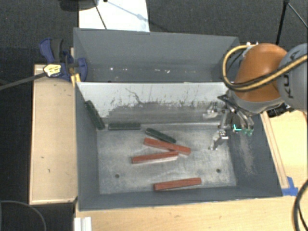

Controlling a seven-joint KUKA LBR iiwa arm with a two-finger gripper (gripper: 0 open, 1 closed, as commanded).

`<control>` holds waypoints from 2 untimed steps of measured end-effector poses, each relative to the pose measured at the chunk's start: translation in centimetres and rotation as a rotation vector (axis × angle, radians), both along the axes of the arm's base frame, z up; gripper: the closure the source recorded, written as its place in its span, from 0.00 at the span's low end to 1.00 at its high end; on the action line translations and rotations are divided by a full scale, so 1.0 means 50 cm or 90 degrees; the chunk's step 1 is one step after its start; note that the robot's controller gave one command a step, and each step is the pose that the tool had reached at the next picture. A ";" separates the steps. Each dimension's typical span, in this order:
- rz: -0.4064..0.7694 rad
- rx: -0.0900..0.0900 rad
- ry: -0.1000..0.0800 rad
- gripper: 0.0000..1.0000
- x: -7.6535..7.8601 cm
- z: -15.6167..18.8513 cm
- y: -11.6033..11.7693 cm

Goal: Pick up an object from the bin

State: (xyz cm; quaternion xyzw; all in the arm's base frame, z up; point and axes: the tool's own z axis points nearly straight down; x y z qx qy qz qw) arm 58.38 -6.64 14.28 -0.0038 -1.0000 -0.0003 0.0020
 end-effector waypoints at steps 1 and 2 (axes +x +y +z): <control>0.001 0.000 -0.004 0.00 0.004 0.007 0.000; 0.056 0.000 -0.014 1.00 0.005 -0.133 0.121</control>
Offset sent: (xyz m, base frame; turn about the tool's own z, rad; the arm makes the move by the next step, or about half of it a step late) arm -0.0034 0.0606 -0.0728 -0.0868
